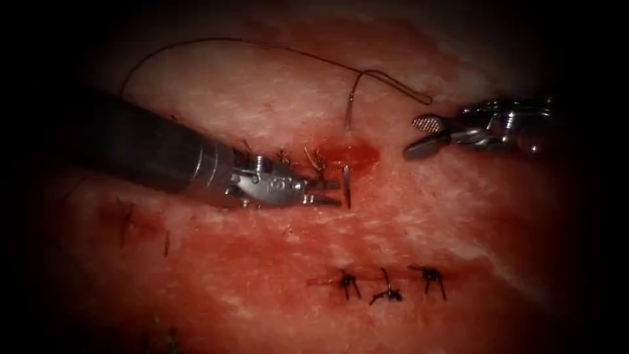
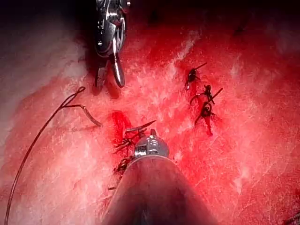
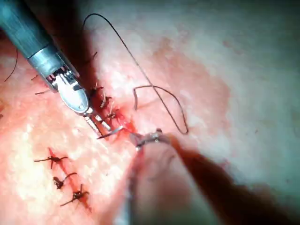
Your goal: Wound Closure
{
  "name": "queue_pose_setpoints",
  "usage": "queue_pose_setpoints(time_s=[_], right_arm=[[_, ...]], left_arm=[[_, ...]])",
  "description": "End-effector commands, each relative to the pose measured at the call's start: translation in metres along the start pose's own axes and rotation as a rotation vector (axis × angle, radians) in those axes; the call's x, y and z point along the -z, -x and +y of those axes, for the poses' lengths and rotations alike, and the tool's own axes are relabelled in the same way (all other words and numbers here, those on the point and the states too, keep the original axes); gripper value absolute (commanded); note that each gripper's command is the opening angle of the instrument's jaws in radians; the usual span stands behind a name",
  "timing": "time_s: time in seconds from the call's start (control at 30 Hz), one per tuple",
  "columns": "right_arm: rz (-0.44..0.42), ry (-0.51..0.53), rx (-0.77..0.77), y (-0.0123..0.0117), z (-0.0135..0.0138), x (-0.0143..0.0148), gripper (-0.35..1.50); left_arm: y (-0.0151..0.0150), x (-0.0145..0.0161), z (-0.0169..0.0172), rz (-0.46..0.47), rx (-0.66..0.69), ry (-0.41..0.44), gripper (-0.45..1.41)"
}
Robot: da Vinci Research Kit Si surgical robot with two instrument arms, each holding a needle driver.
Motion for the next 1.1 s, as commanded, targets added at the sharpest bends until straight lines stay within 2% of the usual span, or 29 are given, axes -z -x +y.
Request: queue_pose_setpoints(time_s=[0.03,0.13,0.27,0.43,0.67,0.9,1.0,1.1], right_arm=[[0.01,0.02,0.001,0.0006,0.0001,-0.0007,1.3],[0.035,0.051,-0.006,0.0007,0.0003,-0.0008,1.3],[0.048,0.037,-0.006,0.0008,0.0006,-0.0011,1.3],[0.048,0.023,0.0,0.0013,0.0008,-0.0017,1.3],[0.053,0.024,0.01,0.0022,0.0011,-0.003,1.3],[0.06,0.037,0.015,0.0027,0.0011,-0.0045,1.3],[0.06,0.039,0.015,0.0027,0.001,-0.0047,1.3],[0.06,0.039,0.015,0.0027,0.001,-0.0047,1.3]], left_arm=[[0.0002,-0.0007,0.0007,-0.001,-0.03,-0.001,-0.04],[0.0,-0.0008,0.001,0.004,-0.123,-0.007,0.0],[-0.0005,-0.0011,0.0013,0.022,-0.231,-0.026,0.05],[-0.0008,-0.0019,0.0013,0.025,-0.281,-0.038,0.12],[-0.0004,-0.0022,0.0008,0.018,-0.288,-0.061,0.13],[0.0007,-0.0043,0.0004,0.01,-0.302,-0.076,0.12],[0.0007,-0.0044,0.0002,0.011,-0.3,-0.096,0.17],[0.0009,-0.0045,-0.0004,0.012,-0.302,-0.128,0.03]])
